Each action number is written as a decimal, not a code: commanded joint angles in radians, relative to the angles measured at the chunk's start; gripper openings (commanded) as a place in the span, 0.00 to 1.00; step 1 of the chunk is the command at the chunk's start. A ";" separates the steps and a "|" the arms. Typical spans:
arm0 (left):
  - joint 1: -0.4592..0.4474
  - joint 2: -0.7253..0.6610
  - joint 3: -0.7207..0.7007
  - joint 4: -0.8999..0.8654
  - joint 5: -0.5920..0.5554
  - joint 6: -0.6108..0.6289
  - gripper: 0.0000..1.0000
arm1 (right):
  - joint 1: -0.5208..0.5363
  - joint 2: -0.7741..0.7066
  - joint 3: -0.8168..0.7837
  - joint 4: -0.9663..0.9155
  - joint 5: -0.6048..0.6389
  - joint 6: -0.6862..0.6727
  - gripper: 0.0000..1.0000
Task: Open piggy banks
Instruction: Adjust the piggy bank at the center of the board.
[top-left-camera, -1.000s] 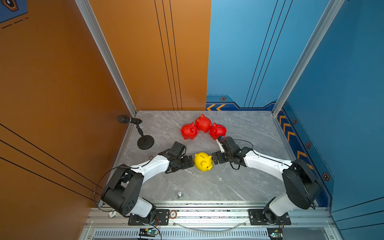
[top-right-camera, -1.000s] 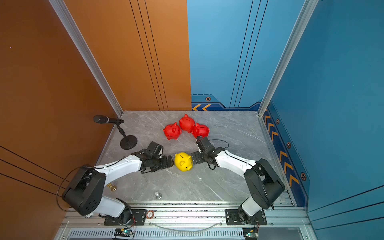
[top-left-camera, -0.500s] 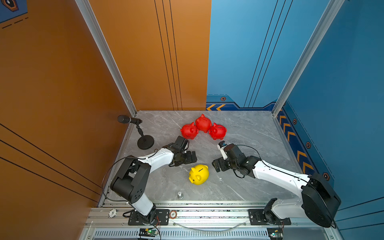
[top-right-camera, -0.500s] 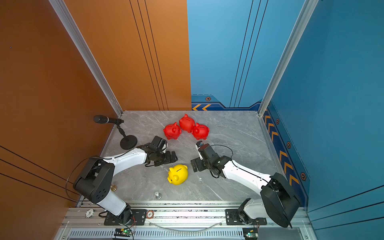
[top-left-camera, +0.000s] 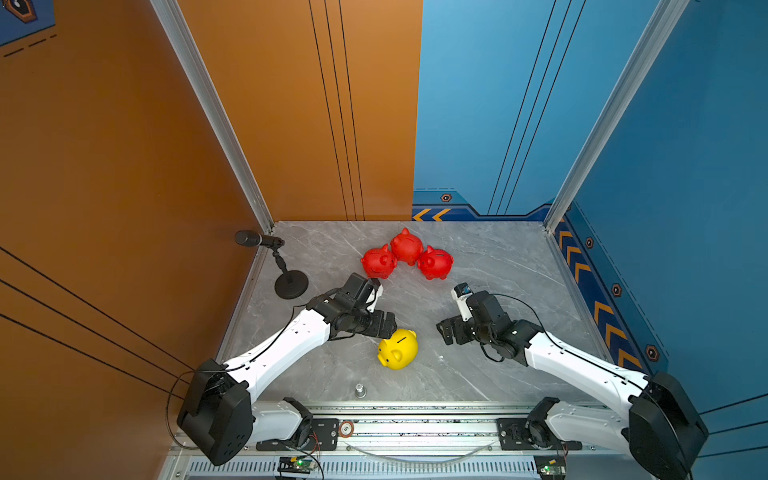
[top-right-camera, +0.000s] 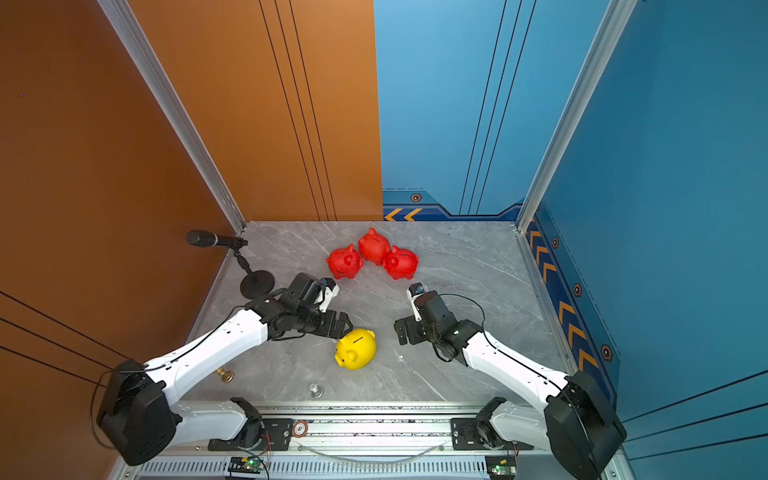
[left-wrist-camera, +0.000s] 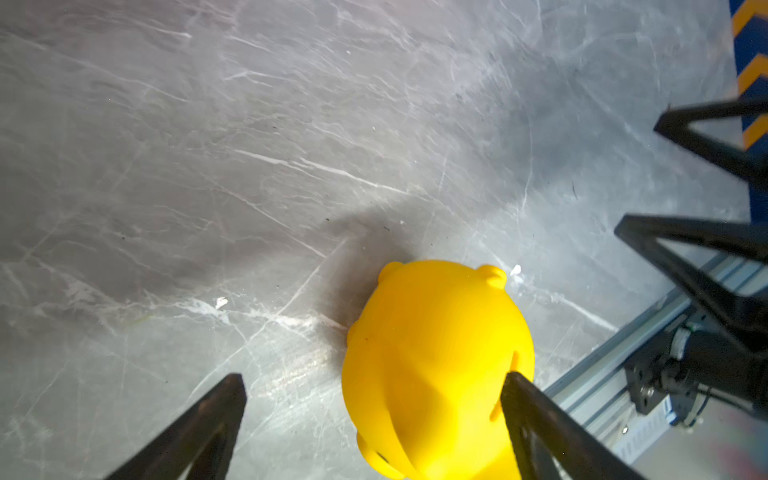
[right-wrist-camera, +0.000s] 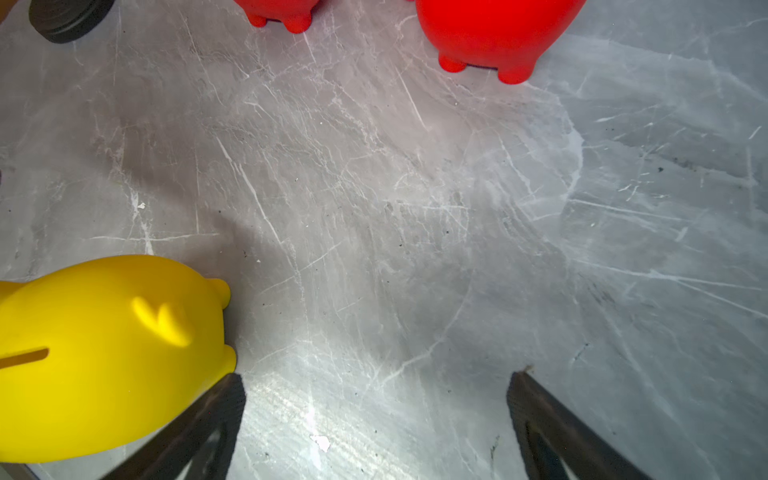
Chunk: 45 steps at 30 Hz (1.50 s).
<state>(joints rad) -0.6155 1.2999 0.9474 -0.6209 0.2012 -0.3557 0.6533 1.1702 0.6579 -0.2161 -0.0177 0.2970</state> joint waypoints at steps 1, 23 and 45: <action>-0.091 0.001 0.059 -0.136 0.008 0.153 0.98 | -0.006 -0.048 -0.027 0.023 0.009 0.027 1.00; -0.242 0.081 0.103 -0.143 -0.131 0.320 0.98 | -0.007 -0.078 -0.073 0.081 -0.023 0.016 1.00; -0.290 0.127 0.054 -0.140 -0.185 0.318 1.00 | -0.079 -0.083 -0.064 0.095 -0.051 -0.022 1.00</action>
<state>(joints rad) -0.8917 1.4113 1.0069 -0.7494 0.0525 -0.0456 0.5900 1.1049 0.5949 -0.1360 -0.0517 0.2939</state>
